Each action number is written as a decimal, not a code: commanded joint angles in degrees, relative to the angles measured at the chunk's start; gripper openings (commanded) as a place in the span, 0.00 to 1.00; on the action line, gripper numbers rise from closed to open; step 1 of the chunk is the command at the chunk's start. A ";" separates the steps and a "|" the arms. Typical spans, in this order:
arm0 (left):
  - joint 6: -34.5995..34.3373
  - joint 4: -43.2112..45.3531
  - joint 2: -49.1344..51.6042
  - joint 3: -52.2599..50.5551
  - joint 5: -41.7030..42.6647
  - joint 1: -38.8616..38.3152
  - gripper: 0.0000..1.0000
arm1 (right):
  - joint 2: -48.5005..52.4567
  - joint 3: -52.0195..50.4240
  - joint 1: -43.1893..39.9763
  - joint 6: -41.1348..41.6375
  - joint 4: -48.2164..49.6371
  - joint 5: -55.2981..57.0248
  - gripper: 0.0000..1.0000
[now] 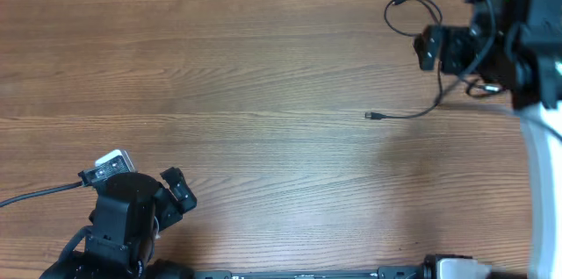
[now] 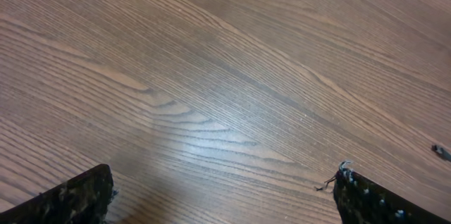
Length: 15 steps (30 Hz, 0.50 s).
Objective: Untangle cables
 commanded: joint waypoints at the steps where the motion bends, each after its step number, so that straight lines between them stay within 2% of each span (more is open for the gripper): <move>1: -0.70 0.02 -0.11 -0.24 0.02 -0.04 1.00 | -8.87 -2.32 0.00 0.50 -1.79 -2.03 1.00; 15: -0.72 0.02 -0.11 -0.24 0.02 -0.04 1.00 | -47.58 -25.86 0.00 0.55 -3.98 2.49 1.00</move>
